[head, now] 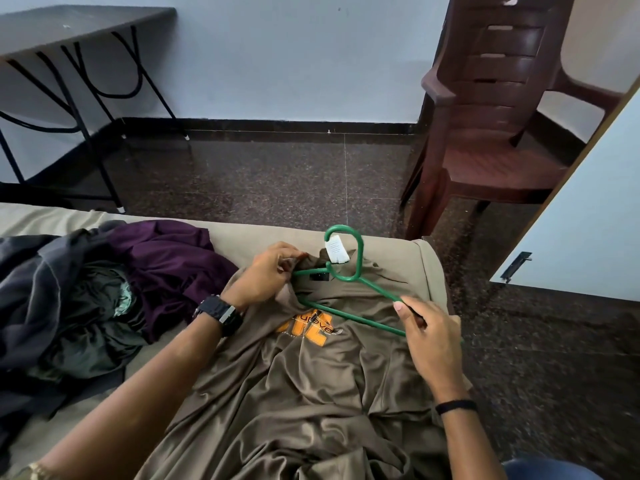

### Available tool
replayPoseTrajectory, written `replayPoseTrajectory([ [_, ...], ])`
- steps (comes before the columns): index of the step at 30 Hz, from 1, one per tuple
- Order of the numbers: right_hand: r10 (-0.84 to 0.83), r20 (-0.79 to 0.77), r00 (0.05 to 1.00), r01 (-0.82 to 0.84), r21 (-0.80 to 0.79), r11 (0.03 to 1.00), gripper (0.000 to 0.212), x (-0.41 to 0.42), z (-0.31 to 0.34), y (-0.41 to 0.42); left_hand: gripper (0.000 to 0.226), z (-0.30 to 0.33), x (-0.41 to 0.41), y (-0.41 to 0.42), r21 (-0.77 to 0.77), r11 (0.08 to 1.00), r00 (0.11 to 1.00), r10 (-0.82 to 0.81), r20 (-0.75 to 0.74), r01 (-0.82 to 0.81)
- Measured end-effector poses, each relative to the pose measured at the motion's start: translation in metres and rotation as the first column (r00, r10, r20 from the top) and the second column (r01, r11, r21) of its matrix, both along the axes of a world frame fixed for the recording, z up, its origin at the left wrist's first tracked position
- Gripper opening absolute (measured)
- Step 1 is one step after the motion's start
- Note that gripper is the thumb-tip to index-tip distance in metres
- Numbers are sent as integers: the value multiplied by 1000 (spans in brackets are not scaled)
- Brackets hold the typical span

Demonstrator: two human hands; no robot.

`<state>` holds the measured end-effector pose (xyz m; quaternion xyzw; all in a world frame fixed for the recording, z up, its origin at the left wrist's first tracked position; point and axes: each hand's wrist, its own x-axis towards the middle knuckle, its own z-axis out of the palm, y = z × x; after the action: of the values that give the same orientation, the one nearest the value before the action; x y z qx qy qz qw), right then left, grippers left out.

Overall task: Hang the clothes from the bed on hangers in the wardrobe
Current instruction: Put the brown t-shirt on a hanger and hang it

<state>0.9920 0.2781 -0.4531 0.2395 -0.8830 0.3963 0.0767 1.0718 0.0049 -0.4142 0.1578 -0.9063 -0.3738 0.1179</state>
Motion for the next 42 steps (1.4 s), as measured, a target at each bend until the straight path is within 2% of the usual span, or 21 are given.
replayPoseTrajectory([
  [4,43,86,995,-40,-30,999,28,9,-1,-7,43,6,5,14,105,993,998,-54,-23,56],
  [8,62,94,994,-56,-62,997,26,14,1,-10,36,15,14,7,264,961,996,-85,1,81],
  [10,76,124,989,-63,-107,992,24,15,2,-13,36,21,21,-6,194,979,998,-68,-6,68],
  [12,96,168,981,-71,-149,986,24,16,3,-16,27,23,26,-18,-46,997,998,-62,7,62],
  [14,115,206,972,-80,-172,982,24,17,4,-23,15,23,30,-23,-165,980,993,-107,47,114],
  [17,109,170,979,-84,-147,986,21,17,10,-36,16,23,33,-25,-181,968,983,-155,103,172],
  [22,185,84,979,-177,-95,980,20,5,30,-63,12,31,40,-32,-102,972,977,-212,11,212],
  [25,207,28,978,-207,6,978,25,-3,37,-78,26,33,39,-32,-110,981,986,-165,-34,161],
  [27,148,-19,989,-147,51,988,33,-4,34,-83,27,34,38,-34,-116,986,991,-125,-48,119],
  [28,93,-38,995,-93,20,995,36,-3,31,-83,26,34,37,-34,-111,989,993,-105,-57,99],
  [30,-67,-54,996,59,-136,989,38,5,25,-82,22,33,35,-35,-109,992,995,-77,-63,70],
  [33,-324,-17,946,298,-356,886,36,20,14,-78,18,30,32,-35,-122,992,996,-48,-70,39],
  [35,-381,83,921,378,-428,821,32,25,6,-76,23,29,30,-35,-119,993,994,-10,-108,-3],
  [37,-231,168,958,281,-412,867,27,25,-2,-77,27,31,28,-34,-115,993,991,9,-134,-24],
  [39,48,219,975,7,-247,969,31,25,-7,-83,20,32,26,-33,-112,994,993,7,-122,-21],
  [40,170,260,950,-135,-148,980,35,25,-9,-88,16,33,26,-32,-115,993,994,1,-111,-14],
  [42,296,327,897,-311,-7,950,42,24,-10,-101,12,34,26,-32,-112,994,995,-21,-99,10],
])
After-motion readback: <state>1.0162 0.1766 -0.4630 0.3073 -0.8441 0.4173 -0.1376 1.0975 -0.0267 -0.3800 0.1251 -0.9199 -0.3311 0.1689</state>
